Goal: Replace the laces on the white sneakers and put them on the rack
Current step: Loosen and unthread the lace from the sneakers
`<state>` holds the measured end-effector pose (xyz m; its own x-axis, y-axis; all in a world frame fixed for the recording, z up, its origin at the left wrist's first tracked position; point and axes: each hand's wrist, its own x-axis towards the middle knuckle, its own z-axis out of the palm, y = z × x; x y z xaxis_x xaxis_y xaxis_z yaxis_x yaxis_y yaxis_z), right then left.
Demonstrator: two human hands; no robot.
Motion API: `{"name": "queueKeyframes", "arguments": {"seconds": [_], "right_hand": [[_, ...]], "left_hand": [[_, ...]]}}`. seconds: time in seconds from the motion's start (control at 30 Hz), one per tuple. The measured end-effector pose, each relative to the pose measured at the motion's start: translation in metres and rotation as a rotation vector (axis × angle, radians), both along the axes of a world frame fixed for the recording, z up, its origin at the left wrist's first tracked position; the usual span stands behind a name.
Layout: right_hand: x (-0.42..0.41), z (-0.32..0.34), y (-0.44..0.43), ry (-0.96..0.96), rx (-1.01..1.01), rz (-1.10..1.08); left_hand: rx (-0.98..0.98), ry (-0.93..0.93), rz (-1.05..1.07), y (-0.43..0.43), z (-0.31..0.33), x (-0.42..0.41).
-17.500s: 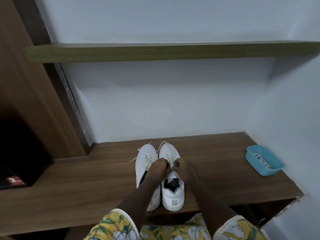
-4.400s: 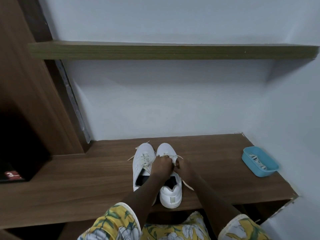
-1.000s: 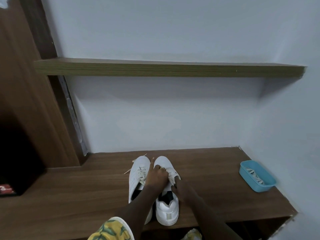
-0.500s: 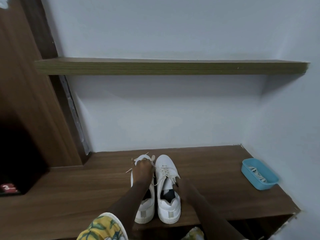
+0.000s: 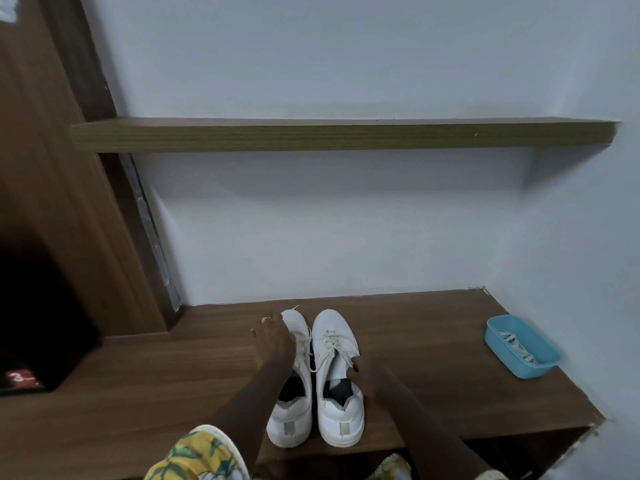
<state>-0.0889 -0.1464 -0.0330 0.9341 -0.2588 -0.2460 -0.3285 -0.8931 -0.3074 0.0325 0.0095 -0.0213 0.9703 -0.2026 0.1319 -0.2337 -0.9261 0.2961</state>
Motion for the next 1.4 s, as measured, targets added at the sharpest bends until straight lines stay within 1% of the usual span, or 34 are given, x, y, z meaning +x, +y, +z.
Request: {"name": "queueKeyframes", "arguments": {"seconds": [0.07,0.13,0.17,0.23,0.3,0.33,0.5,0.7,0.77,0.83,0.97,1.07,1.17,1.23,1.3,1.4], "right_hand": [[0.001,0.001,-0.001,0.004,0.027,-0.014],[0.003,0.001,0.0,-0.019,0.025,0.005],[0.003,0.001,0.0,-0.021,0.033,-0.002],[0.002,0.002,0.001,-0.006,0.056,-0.044],[0.002,-0.001,0.002,0.0,0.068,-0.057],[0.002,-0.002,0.003,-0.015,0.056,-0.053],[0.008,-0.004,0.01,-0.093,-0.04,-0.117],[0.015,-0.003,0.017,-0.061,-0.132,-0.172],[0.015,-0.004,0.018,-0.086,-0.114,-0.164],[0.013,-0.005,0.02,-0.089,-0.045,-0.171],[0.012,-0.006,0.017,-0.12,-0.077,-0.211],[0.012,-0.006,0.012,-0.133,-0.055,-0.188],[0.012,-0.003,0.01,-0.137,-0.018,-0.189],[0.013,-0.003,0.01,-0.131,-0.004,-0.19],[0.013,-0.001,0.01,-0.119,0.003,-0.181],[0.014,0.0,0.009,-0.112,-0.008,-0.191]], "left_hand": [[-0.041,-0.06,-0.09,-0.008,0.001,-0.006],[-0.077,-0.151,-0.25,-0.015,0.003,-0.011],[-0.079,-0.168,-0.339,-0.018,0.002,-0.011],[-0.036,-0.08,-0.475,-0.026,-0.004,-0.016],[0.014,0.06,-0.553,-0.032,-0.008,-0.02],[0.021,0.093,-0.576,-0.034,-0.009,-0.021],[0.029,0.163,-0.574,-0.043,-0.01,-0.023],[0.054,0.205,-0.529,-0.051,-0.008,-0.021],[0.073,0.193,-0.52,-0.052,-0.01,-0.021],[0.105,0.172,-0.504,-0.053,-0.011,-0.021],[0.149,0.148,-0.453,-0.057,-0.015,-0.024],[0.183,0.131,-0.409,-0.061,-0.017,-0.028],[0.223,0.081,-0.414,-0.065,-0.016,-0.033],[0.228,0.079,-0.45,-0.067,-0.015,-0.035],[0.195,0.094,-0.49,-0.065,-0.014,-0.035],[0.136,0.175,-0.492,-0.06,-0.013,-0.033]]}}
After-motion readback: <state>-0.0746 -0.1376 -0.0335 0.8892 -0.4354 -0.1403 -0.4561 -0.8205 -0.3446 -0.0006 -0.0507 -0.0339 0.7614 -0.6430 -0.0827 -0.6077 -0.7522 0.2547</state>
